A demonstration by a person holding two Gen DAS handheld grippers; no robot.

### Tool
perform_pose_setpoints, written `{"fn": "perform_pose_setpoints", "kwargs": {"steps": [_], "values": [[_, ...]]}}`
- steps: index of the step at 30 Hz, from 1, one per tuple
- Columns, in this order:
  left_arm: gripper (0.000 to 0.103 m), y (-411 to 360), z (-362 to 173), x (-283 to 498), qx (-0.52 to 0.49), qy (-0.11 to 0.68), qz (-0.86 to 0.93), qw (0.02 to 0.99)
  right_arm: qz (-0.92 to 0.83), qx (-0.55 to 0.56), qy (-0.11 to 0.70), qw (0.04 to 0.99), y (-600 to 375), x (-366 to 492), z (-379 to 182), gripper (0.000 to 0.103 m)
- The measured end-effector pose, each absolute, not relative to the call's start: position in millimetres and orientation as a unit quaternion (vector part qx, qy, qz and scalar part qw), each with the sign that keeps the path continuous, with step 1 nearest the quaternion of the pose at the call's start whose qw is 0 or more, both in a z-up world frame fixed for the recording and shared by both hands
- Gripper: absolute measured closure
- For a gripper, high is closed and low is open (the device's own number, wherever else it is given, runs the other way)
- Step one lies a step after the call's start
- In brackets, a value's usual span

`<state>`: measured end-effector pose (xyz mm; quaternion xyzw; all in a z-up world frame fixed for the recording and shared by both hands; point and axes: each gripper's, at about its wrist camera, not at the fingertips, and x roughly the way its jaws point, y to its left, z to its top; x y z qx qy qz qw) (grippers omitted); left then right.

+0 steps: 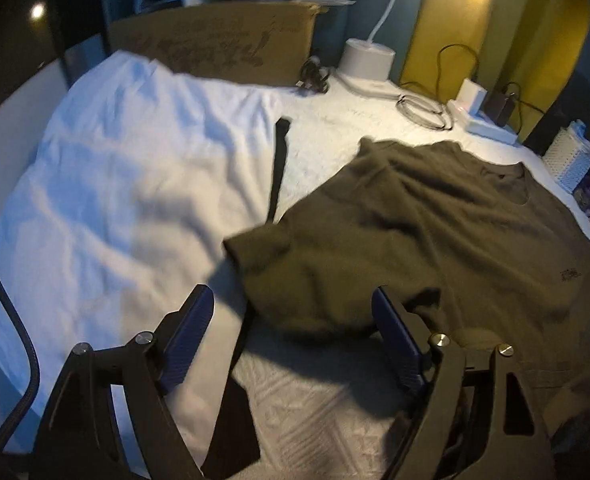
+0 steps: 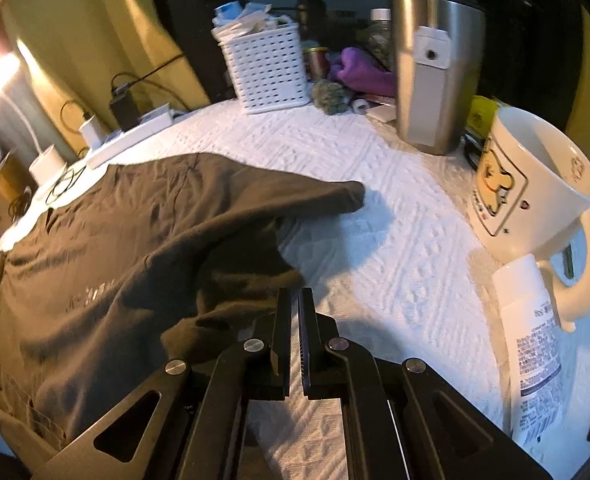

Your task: Fold small clothes

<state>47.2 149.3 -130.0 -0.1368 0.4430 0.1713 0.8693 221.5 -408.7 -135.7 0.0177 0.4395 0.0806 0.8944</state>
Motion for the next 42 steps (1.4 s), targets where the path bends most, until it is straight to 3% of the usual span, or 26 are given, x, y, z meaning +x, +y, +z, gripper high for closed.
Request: {"fn": "perform_pose_setpoints", "kwargs": {"steps": [6,7,9,10,12,27,34,42], "values": [[0.026,147,-138,58,-0.128,0.431,0.172,0.877,0.092,0.005,0.438,0.894,-396,223,-135,0.099],[0.033,147,-140,63,-0.124,0.429,0.166,0.879,0.093,0.005,0.438,0.894,-396,223,-135,0.099],[0.077,146,-148,75,-0.122,0.440,0.153,0.877,0.092,0.005,0.439,0.894,-396,223,-136,0.099],[0.080,145,-151,78,-0.109,0.434,0.163,0.879,0.090,0.006,0.439,0.894,-396,222,-136,0.099],[0.098,144,-151,84,-0.092,0.434,0.171,0.880,0.088,0.007,0.442,0.893,-397,222,-136,0.099],[0.100,74,-56,111,-0.066,0.361,0.070,0.928,0.091,0.024,0.431,0.897,-410,221,-133,0.099],[0.100,0,-80,172,-0.020,0.411,-0.031,0.911,0.092,0.038,0.422,0.901,-424,218,-132,0.099],[0.097,-34,-128,201,-0.026,0.483,-0.061,0.873,0.059,0.004,0.438,0.897,-436,216,-145,0.099]]}}
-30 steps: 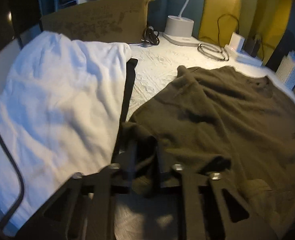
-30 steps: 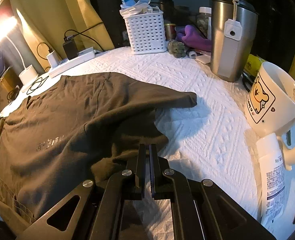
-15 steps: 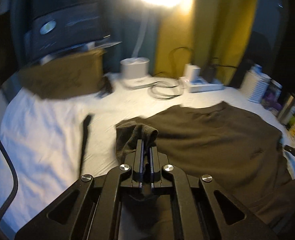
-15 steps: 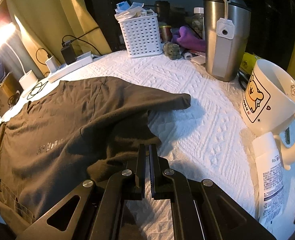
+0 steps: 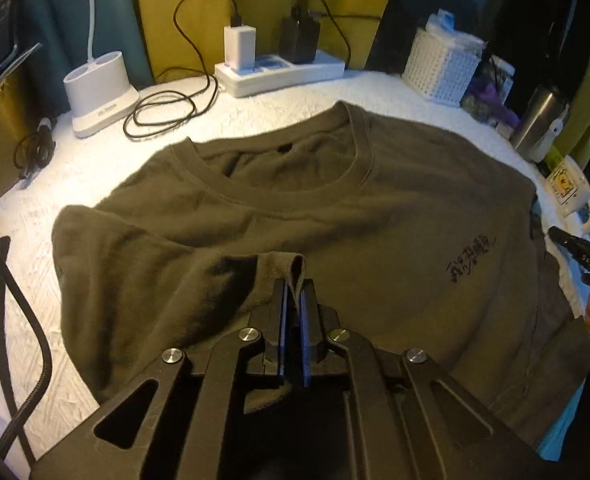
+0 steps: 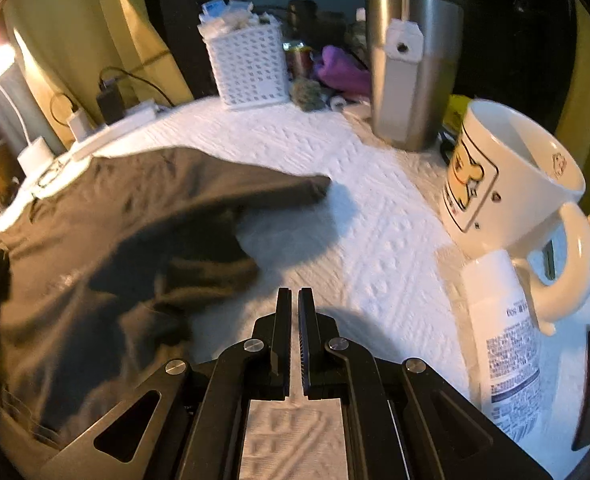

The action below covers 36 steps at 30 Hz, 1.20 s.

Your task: Fold small clothes

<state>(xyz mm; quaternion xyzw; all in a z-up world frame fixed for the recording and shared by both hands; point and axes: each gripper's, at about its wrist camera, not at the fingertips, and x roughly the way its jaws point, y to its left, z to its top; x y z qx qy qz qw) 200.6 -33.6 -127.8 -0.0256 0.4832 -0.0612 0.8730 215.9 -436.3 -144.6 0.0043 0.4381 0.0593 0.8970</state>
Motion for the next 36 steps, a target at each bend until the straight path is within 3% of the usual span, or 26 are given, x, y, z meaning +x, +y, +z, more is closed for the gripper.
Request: {"fn": "perform_pose_setpoints", "kwargs": {"steps": [1,5,6,15,22,29,32,36], "values": [[0.096,-37,-127,200,-0.023,0.483,-0.061,0.873,0.061,0.004,0.439,0.897,-438,215,-145,0.099],[0.055,-56,-109,196,-0.013,0.465,-0.076,0.882,0.064,0.001,0.442,0.895,-439,217,-144,0.099],[0.053,-64,-104,196,-0.008,0.458,-0.081,0.885,0.065,0.000,0.442,0.895,-440,217,-143,0.099],[0.053,-172,-77,209,0.046,0.434,-0.165,0.884,0.049,-0.001,0.444,0.895,-458,209,-137,0.099],[0.053,-283,-93,235,0.074,0.450,-0.248,0.855,0.058,0.009,0.444,0.894,-476,195,-136,0.099],[0.053,-343,-128,257,0.094,0.482,-0.261,0.831,0.065,0.026,0.432,0.899,-492,187,-126,0.099],[0.040,-357,-135,256,0.109,0.484,-0.265,0.827,0.067,0.034,0.431,0.899,-498,187,-126,0.099],[0.038,-368,-142,259,0.145,0.482,-0.245,0.829,0.068,0.038,0.432,0.899,-504,190,-127,0.099]]}}
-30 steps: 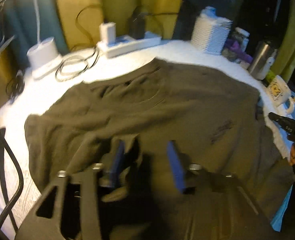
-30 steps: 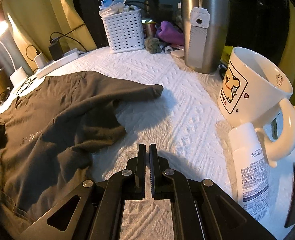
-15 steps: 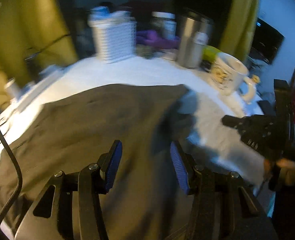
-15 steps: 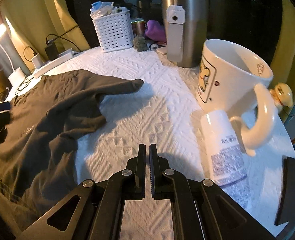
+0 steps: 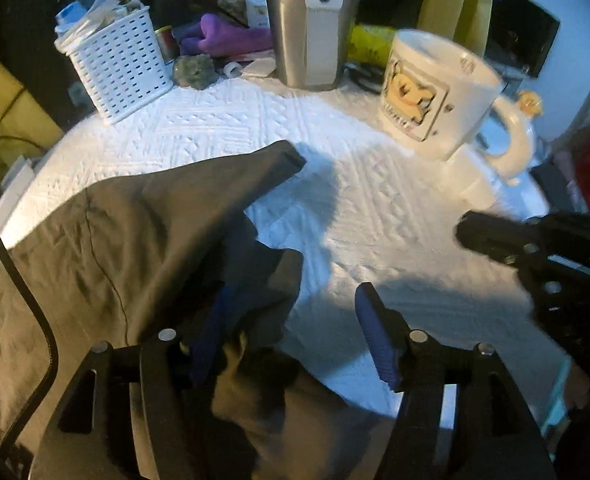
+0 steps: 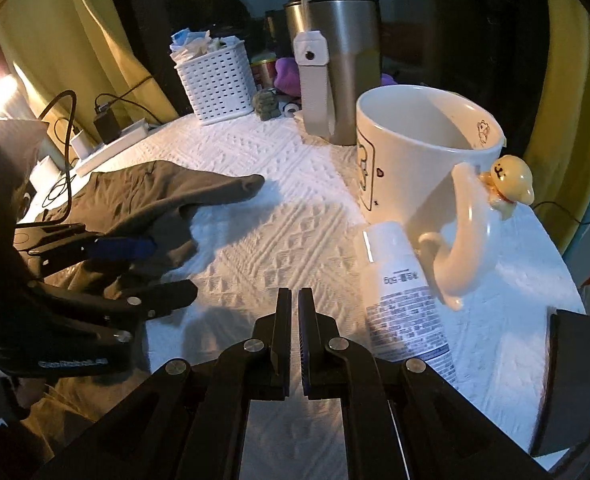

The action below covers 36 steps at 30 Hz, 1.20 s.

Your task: Fold small clothes

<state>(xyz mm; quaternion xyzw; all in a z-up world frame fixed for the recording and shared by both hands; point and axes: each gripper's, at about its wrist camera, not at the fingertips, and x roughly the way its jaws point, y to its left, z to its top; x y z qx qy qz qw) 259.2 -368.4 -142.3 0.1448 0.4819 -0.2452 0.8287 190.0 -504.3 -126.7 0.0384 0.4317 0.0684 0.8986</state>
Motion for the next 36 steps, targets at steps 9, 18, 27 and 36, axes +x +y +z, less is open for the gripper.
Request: {"fn": "perform_pose_setpoints", "kwargs": {"steps": [9,18,27,36], "values": [[0.101,-370,-133,255,0.169,0.440,-0.253,0.845,0.064,0.048,0.432,0.898,-512,195,-130,0.099],[0.102,-309,-84,229,0.096,0.400,-0.232,0.882,0.072,0.042,0.437,0.896,-496,203,-130,0.099],[0.102,-235,-96,219,0.026,0.411,-0.168,0.895,0.098,0.034,0.439,0.893,-462,211,-126,0.099],[0.095,-181,-117,205,-0.023,0.457,-0.131,0.879,0.129,0.011,0.446,0.886,-421,220,-131,0.099]]}}
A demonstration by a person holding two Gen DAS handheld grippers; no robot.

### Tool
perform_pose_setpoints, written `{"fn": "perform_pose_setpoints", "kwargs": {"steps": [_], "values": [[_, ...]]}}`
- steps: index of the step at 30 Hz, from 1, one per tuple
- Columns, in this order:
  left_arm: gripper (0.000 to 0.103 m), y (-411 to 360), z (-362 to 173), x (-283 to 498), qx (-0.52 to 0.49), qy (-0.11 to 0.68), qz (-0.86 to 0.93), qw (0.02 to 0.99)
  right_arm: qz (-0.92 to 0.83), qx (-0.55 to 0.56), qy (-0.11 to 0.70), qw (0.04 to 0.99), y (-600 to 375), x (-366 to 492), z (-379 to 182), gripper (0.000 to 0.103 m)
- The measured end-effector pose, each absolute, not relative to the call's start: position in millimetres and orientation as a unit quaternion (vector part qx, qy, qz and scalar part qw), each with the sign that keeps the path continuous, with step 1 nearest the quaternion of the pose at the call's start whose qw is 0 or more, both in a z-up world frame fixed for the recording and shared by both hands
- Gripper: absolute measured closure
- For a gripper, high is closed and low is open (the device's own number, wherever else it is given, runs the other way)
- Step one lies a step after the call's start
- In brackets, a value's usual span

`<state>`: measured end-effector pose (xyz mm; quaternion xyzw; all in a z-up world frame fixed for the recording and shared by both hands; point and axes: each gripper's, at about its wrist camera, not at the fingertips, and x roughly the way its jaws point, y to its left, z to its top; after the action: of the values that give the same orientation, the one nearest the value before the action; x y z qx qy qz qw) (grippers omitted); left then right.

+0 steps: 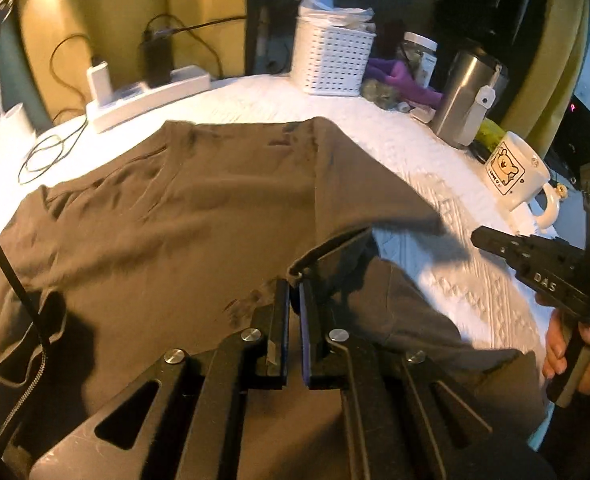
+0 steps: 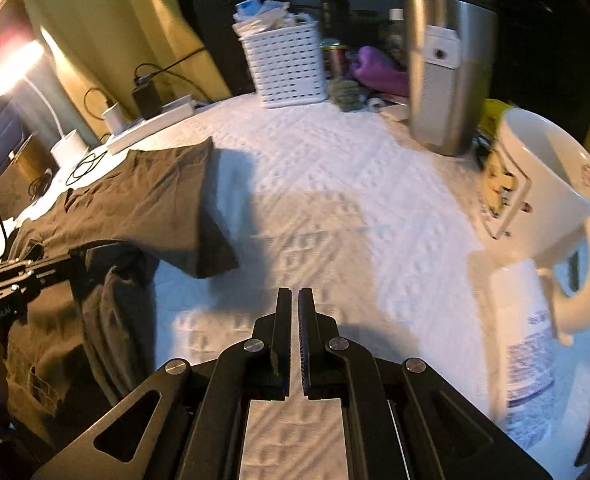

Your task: Fold small clothes

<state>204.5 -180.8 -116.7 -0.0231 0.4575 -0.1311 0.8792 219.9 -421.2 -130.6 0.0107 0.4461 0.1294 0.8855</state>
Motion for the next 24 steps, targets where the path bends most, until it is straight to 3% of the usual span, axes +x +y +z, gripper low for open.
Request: {"fn": "perform_pose_setpoints", "kwargs": {"steps": [2,5,6,10,14,22,23,24], "values": [[0.088,-178,-106,199,-0.010,0.448,-0.124,0.886,0.132,0.009,0.445,0.886,-418,220,-130,0.099],[0.067,-190,-84,197,0.021,0.421,-0.134,0.897,0.129,0.015,0.440,0.889,-420,220,-126,0.099],[0.066,-197,-78,199,0.031,0.410,-0.146,0.900,0.127,0.016,0.439,0.889,-422,220,-126,0.099],[0.066,-248,-71,208,0.105,0.402,-0.201,0.887,0.114,0.025,0.435,0.893,-434,217,-123,0.099],[0.066,-299,-96,222,0.189,0.423,-0.236,0.854,0.093,0.041,0.433,0.896,-454,213,-122,0.099],[0.066,-314,-141,249,0.296,0.441,-0.213,0.820,0.071,0.066,0.430,0.898,-482,206,-127,0.099],[0.070,-314,-142,253,0.297,0.441,-0.214,0.820,0.071,0.067,0.430,0.898,-482,206,-128,0.099],[0.091,-311,-142,257,0.290,0.439,-0.216,0.823,0.072,0.068,0.430,0.897,-482,207,-128,0.099]]}}
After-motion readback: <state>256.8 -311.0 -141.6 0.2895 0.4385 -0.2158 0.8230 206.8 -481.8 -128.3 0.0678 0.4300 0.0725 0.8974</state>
